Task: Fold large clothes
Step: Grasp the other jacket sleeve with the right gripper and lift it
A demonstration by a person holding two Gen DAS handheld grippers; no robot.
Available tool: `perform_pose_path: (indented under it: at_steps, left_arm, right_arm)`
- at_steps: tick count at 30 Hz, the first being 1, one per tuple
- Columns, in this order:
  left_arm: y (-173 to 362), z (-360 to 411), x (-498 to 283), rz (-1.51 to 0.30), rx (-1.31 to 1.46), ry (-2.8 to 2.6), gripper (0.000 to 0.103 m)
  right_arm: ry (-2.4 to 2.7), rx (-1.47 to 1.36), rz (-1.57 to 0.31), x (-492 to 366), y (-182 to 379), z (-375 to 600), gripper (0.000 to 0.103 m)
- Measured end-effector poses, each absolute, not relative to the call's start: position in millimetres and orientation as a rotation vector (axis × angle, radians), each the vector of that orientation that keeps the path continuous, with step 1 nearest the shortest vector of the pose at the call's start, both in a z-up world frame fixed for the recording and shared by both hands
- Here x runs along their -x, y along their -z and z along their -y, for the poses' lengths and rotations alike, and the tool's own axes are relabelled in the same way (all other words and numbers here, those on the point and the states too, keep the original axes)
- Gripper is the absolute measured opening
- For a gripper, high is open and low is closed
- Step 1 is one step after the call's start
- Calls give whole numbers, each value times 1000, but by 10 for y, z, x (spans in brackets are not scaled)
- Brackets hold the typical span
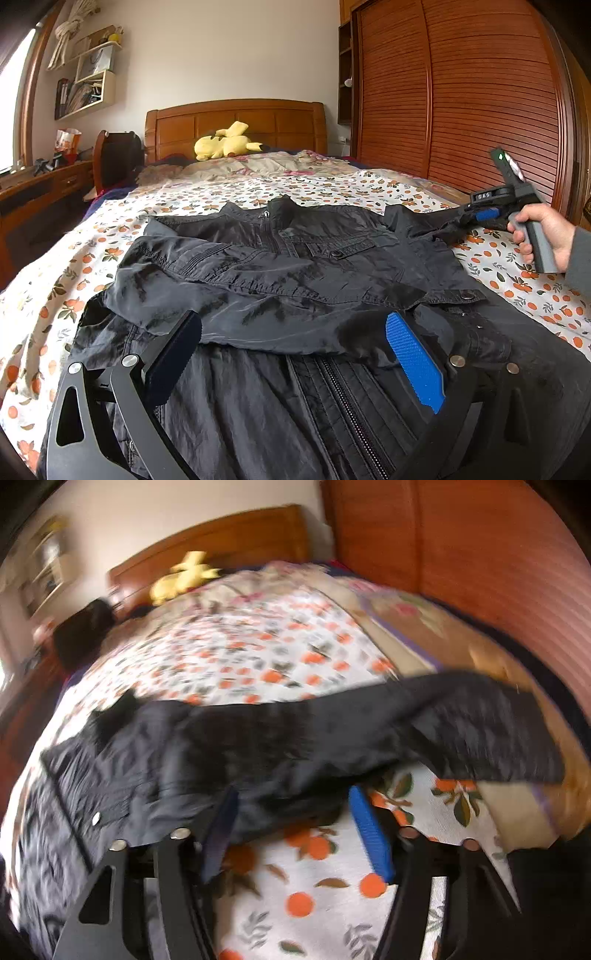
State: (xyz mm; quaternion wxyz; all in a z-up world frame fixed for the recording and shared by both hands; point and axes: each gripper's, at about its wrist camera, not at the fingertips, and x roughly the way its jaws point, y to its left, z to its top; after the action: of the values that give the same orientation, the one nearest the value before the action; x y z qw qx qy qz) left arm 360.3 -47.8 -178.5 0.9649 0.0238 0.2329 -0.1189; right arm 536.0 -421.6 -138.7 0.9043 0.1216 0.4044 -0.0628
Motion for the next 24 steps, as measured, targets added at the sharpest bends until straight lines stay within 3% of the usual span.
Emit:
perform_pose_path:
  at_steps: [15,17,18,20,24]
  left_arm:
    - [1788,484,-3605,-472,-49,240,101]
    - [1788,486,-3607,-472,-49,240,101]
    - [1789,487,-3608,-472,-50,240,101]
    - [1788,488,-3608,-473,-50,240,101]
    - [1791,482,-3608,-471,-51,239,101]
  right_arm:
    - [267,-505,-846,-5706,1673,4775,69]
    - [287,-479,-843,-5743,1662,4777,49]
    - [288,-464,-850,-5763,1658,4767,13]
    - [281,-420,-822,-5748,1560,4695,6]
    - [215,-311,-728,-5647,1206,4406,4]
